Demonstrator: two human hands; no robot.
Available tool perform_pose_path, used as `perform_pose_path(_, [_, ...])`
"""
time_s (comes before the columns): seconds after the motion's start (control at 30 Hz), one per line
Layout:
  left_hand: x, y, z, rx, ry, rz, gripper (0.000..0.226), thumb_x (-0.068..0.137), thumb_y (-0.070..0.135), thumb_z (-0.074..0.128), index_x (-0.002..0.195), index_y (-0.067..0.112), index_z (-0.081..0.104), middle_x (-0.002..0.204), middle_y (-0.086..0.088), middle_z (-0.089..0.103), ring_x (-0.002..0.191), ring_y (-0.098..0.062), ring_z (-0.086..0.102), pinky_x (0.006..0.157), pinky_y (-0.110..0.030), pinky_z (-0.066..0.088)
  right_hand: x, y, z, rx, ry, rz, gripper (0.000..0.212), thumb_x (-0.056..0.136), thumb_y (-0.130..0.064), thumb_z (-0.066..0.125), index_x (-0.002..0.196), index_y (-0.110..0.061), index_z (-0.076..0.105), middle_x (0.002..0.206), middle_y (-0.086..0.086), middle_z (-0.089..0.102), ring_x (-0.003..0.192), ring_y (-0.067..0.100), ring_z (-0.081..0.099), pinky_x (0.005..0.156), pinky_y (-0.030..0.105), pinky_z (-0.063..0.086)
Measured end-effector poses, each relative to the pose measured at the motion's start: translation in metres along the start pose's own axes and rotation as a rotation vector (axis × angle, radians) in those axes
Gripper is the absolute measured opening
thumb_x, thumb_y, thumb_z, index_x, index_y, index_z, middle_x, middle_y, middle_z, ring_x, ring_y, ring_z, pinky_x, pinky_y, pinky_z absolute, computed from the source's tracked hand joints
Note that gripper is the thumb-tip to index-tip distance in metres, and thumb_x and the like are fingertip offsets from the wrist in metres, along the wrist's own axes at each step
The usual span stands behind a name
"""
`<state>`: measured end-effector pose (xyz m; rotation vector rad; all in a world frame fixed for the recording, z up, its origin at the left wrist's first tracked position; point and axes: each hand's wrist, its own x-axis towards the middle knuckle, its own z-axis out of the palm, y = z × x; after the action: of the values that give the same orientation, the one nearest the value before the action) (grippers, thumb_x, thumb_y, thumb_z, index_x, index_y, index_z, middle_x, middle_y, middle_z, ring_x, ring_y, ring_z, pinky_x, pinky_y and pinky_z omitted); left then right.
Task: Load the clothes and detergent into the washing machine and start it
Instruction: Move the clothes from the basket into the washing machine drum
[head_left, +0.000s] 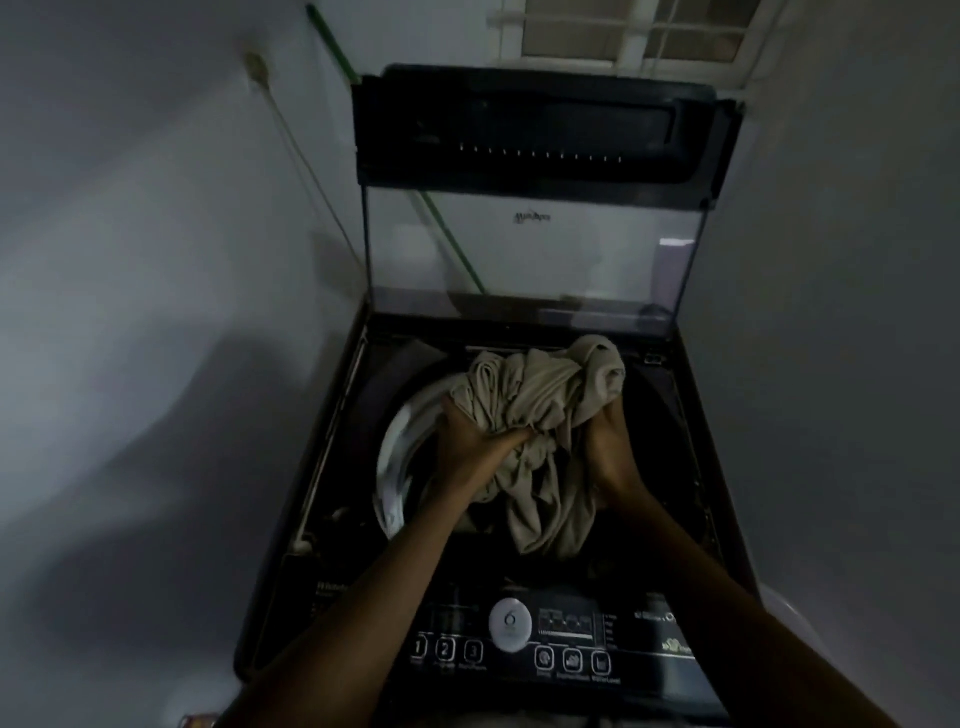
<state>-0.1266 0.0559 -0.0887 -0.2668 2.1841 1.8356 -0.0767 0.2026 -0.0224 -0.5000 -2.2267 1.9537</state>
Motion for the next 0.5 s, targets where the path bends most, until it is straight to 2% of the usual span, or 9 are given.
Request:
perform_pose_path(0.07, [0.026,-0.041,0.011,0.119,0.003,-0.102,0.144,0.028,0.095,0.067,0.152,0.037,0.022,0.152,0.012,0.034,0.138,-0.014,0.039,0.112,-0.037,0.037,0.002,0.004,-0.001,-0.072,-0.003,0.024,0.024,0.104,-0.032,0.038,0.122,-0.03,0.052,0.104,-0.018,0.054,0.108,0.006,0.053,0.09,0.003,0.04])
perform_pose_path(0.1, [0.029,-0.053,0.013,0.18,0.023,-0.138,0.151,0.024,0.1,0.06,0.153,0.036,0.017,0.156,0.008,0.029,0.14,-0.017,0.036,0.113,-0.04,0.036,0.003,0.008,0.0,-0.122,0.007,0.019,0.027,0.105,-0.024,0.036,0.125,-0.014,0.051,0.099,-0.012,0.052,0.101,0.006,0.052,0.078,-0.005,0.036])
perform_pose_path(0.13, [0.025,-0.056,0.011,0.228,0.041,-0.143,0.151,0.025,0.102,0.055,0.154,0.036,0.014,0.157,0.006,0.027,0.142,-0.02,0.033,0.113,-0.043,0.035,0.005,0.012,0.002,-0.186,0.035,0.021,0.031,0.105,-0.022,0.037,0.127,-0.004,0.049,0.102,-0.002,0.052,0.101,0.012,0.052,0.077,-0.002,0.037])
perform_pose_path(0.2, [0.008,-0.051,0.003,0.295,0.063,-0.109,0.133,0.043,0.1,0.052,0.154,0.039,0.011,0.159,0.004,0.026,0.142,-0.022,0.033,0.113,-0.047,0.034,0.012,0.03,0.007,-0.347,0.078,0.069,0.039,0.102,-0.022,0.04,0.134,0.0,0.039,0.129,0.018,0.046,0.125,0.03,0.042,0.101,0.025,0.039])
perform_pose_path(0.23, [0.001,-0.047,-0.001,0.334,0.051,-0.102,0.12,0.057,0.095,0.05,0.154,0.038,0.008,0.16,0.003,0.024,0.143,-0.023,0.031,0.114,-0.047,0.032,0.015,0.039,0.011,-0.432,0.092,0.101,0.044,0.1,-0.021,0.041,0.136,0.003,0.035,0.137,0.024,0.038,0.129,0.036,0.037,0.104,0.038,0.034])
perform_pose_path(0.27, [-0.002,-0.044,-0.005,0.383,0.031,-0.106,0.108,0.069,0.086,0.046,0.155,0.035,0.005,0.161,-0.001,0.021,0.144,-0.025,0.03,0.116,-0.047,0.029,0.019,0.047,0.016,-0.495,0.1,0.127,0.043,0.099,-0.018,0.041,0.134,0.007,0.034,0.137,0.028,0.036,0.127,0.039,0.037,0.101,0.042,0.034])
perform_pose_path(0.37, [0.002,-0.05,-0.013,0.6,-0.027,-0.096,0.087,0.089,0.055,0.042,0.157,0.022,-0.002,0.163,-0.012,0.01,0.148,-0.031,0.019,0.119,-0.045,0.02,0.021,0.062,0.027,-0.531,0.197,0.091,0.014,0.095,-0.01,0.045,0.104,-0.002,0.039,0.11,0.022,0.042,0.105,0.039,0.049,0.077,0.032,0.035])
perform_pose_path(0.43, [0.008,-0.055,-0.019,0.774,-0.019,-0.052,0.079,0.094,0.04,0.048,0.157,0.021,0.005,0.162,-0.019,0.005,0.148,-0.035,0.013,0.119,-0.045,0.017,0.018,0.07,0.033,-0.56,0.115,0.06,0.026,0.098,-0.019,0.043,0.115,0.0,0.04,0.121,0.024,0.045,0.115,0.038,0.047,0.09,0.039,0.038])
perform_pose_path(0.5, [0.014,-0.062,-0.025,0.912,-0.032,-0.016,0.071,0.093,0.029,0.053,0.155,0.026,0.019,0.16,-0.025,0.004,0.146,-0.041,0.016,0.117,-0.046,0.022,0.013,0.082,0.037,-0.576,-0.049,0.071,0.058,0.098,-0.037,0.037,0.14,0.002,0.031,0.145,0.023,0.034,0.134,0.034,0.033,0.109,0.039,0.024])
